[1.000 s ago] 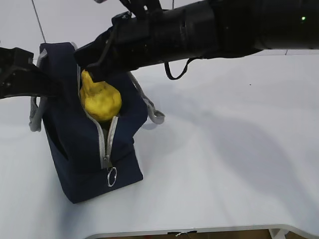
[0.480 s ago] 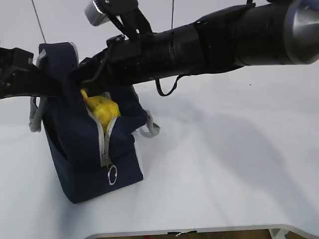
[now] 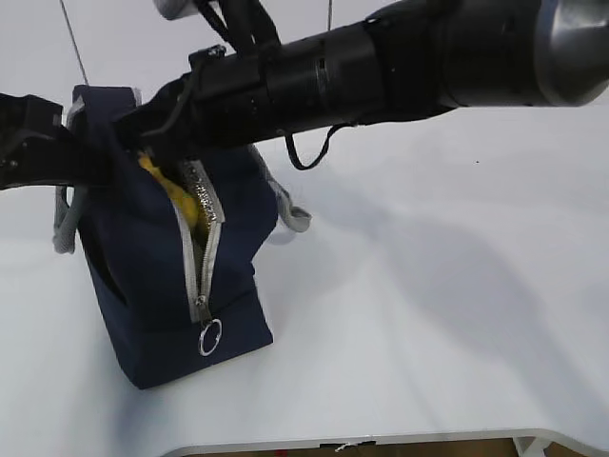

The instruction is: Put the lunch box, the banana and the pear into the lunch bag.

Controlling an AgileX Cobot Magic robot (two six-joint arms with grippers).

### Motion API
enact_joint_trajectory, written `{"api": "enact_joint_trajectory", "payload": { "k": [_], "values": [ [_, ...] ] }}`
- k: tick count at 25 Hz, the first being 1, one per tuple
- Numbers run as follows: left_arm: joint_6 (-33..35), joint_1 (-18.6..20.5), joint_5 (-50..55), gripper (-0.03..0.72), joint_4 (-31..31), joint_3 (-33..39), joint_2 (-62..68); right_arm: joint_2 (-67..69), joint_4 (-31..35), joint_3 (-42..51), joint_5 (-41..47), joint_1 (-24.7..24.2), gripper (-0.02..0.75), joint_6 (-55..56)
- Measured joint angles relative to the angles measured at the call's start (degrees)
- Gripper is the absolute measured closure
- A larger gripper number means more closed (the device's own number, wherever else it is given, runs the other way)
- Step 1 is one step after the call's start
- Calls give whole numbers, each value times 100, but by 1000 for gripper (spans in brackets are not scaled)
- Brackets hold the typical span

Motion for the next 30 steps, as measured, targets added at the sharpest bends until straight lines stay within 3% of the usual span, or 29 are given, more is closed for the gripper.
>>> {"api": "enact_joint_trajectory", "payload": {
  "k": [9,15,17,30],
  "values": [
    [0,0,0,690,61,0,0,64,-510,0,28,0,699,270],
    [0,0,27,690,61,0,0,64,-572,0,42,0,495,450],
    [0,0,40,690,73,0,0,64,-575,0,42,0,467,459],
    [0,0,59,690,83,0,0,-353,-1783,0,-133,0,449,774]
  ]
}}
